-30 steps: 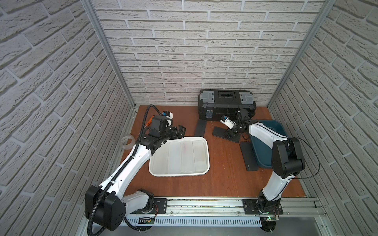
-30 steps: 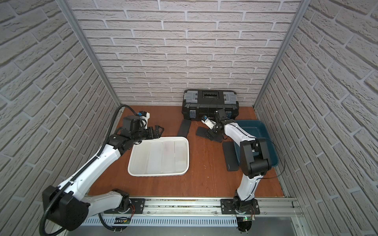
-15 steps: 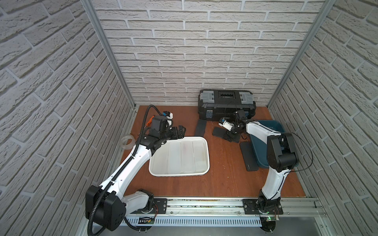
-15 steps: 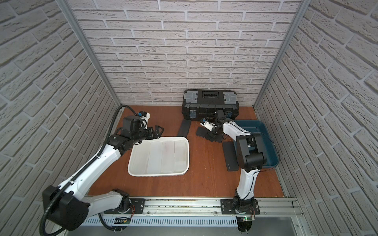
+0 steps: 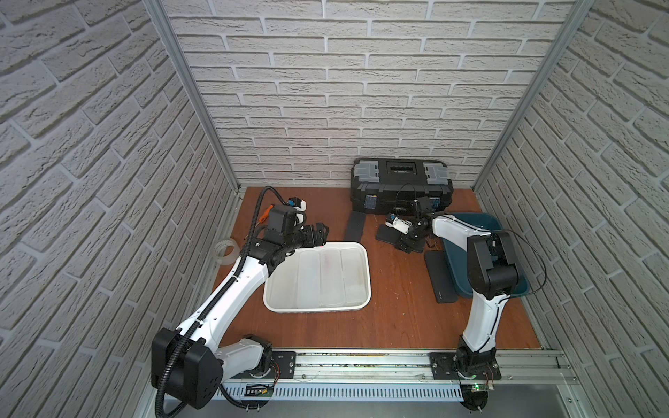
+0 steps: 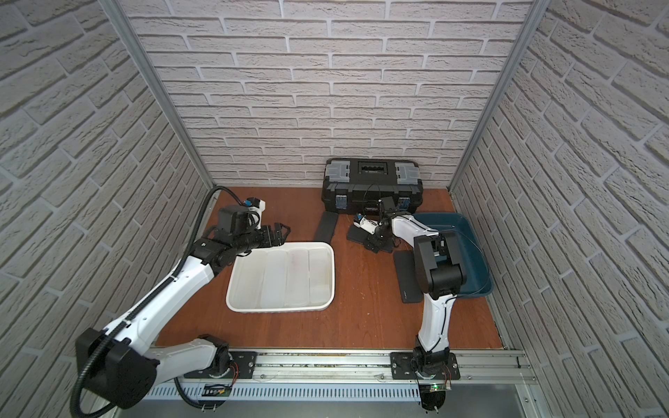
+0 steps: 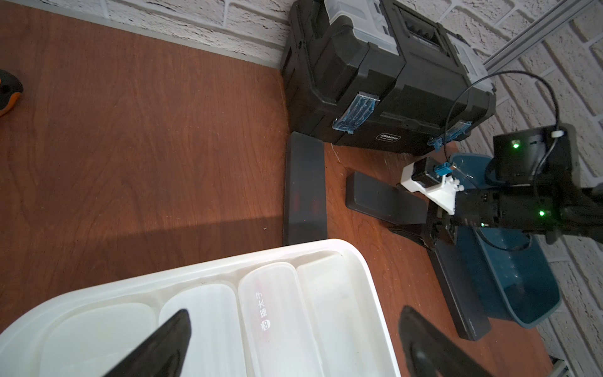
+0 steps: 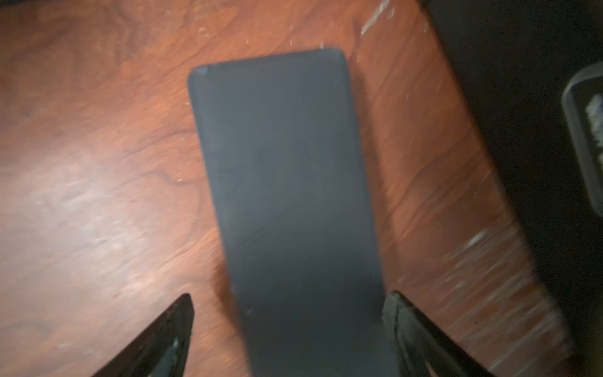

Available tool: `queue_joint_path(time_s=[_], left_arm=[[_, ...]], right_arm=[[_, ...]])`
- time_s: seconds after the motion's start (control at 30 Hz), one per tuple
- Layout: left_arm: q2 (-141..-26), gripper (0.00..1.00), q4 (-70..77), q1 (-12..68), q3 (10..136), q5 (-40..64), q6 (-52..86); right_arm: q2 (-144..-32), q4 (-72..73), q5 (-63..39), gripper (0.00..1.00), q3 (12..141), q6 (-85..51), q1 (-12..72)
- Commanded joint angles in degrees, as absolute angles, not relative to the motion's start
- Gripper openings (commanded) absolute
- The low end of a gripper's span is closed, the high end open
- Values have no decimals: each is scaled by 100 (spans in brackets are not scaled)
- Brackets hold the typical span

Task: Place the pencil cases by color into the storage box
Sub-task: Pick up the pencil case from the center of the board.

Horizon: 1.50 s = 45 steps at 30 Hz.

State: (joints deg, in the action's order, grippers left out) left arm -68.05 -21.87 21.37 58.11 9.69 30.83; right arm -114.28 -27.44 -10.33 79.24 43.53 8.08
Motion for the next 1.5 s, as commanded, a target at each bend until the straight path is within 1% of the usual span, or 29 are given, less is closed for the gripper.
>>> queue_joint_path(time_s=[0.0, 0.2, 0.37, 0.4, 0.53, 0.67, 1.0, 1.03, 1.13, 1.23, 1.47], left_arm=[[-6658, 98, -2038, 2154, 5755, 877, 3006], [-6646, 98, -2074, 2162, 5810, 875, 3008], [-6580, 98, -2115, 2161, 5818, 870, 3010], [-6570, 98, -2106, 2160, 5827, 870, 3014], [-6498, 98, -2114, 2160, 5802, 866, 3028], [-6386, 98, -2049, 2160, 5688, 861, 3076], [-6172, 98, -2059, 2161, 5592, 859, 3094], [-6158, 98, -2049, 2160, 5581, 862, 3098], [-6115, 98, -2013, 2162, 5555, 896, 3128], [-6089, 98, -2020, 2162, 5556, 932, 3129], [-6000, 98, -2202, 2264, 5687, 925, 3032]], right_arm=[[-11559, -2938, -1128, 91, 8103, 4412, 800], [-11837, -3542, -1179, 89, 8471, 4459, 834], [-11806, -3705, -1051, 85, 8567, 4433, 947], [-11788, -3715, -1041, 83, 8588, 4388, 974], [-11769, -3996, -971, 71, 8810, 4200, 1185], [-11542, -3873, -954, 65, 8669, 3997, 1391], [-10448, -3771, -895, 63, 8248, 3375, 1648], [-10357, -3765, -869, 63, 8228, 3148, 1644], [-10133, -3768, -560, 63, 8200, 2847, 1630], [-9997, -3794, -363, 63, 8237, 2440, 1469], [-9396, -3791, -436, 64, 8086, 1481, 902]])
